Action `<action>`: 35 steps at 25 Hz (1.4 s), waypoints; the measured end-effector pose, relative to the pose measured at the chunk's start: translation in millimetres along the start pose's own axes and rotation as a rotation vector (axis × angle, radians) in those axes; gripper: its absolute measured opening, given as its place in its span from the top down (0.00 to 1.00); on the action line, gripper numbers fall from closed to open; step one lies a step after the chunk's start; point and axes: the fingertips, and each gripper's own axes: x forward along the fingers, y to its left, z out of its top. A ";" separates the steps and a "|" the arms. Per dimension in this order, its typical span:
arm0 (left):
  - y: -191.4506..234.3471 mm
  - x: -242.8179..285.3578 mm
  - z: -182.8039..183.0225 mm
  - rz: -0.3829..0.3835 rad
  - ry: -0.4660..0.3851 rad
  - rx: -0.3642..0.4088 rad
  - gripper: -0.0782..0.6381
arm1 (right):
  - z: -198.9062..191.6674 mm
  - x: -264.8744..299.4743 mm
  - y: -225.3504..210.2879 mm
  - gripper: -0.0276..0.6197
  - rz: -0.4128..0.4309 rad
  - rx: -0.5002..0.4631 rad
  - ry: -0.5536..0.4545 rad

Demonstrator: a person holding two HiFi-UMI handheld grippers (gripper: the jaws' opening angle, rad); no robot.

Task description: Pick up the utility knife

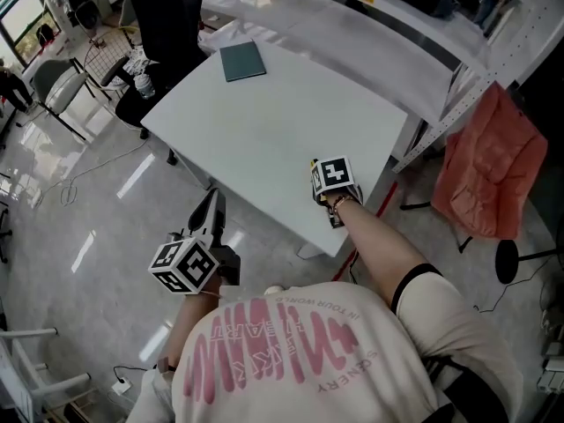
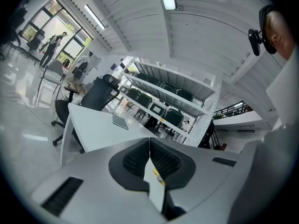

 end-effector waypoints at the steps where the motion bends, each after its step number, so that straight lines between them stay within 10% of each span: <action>1: -0.8 -0.7 -1.3 0.003 0.005 0.002 0.86 | 0.3 -0.5 0.2 0.74 0.000 -0.002 -0.002; 35: -66.8 39.2 -11.6 -0.108 0.041 0.076 0.86 | 7.0 -104.7 7.9 0.76 0.070 -0.056 -0.285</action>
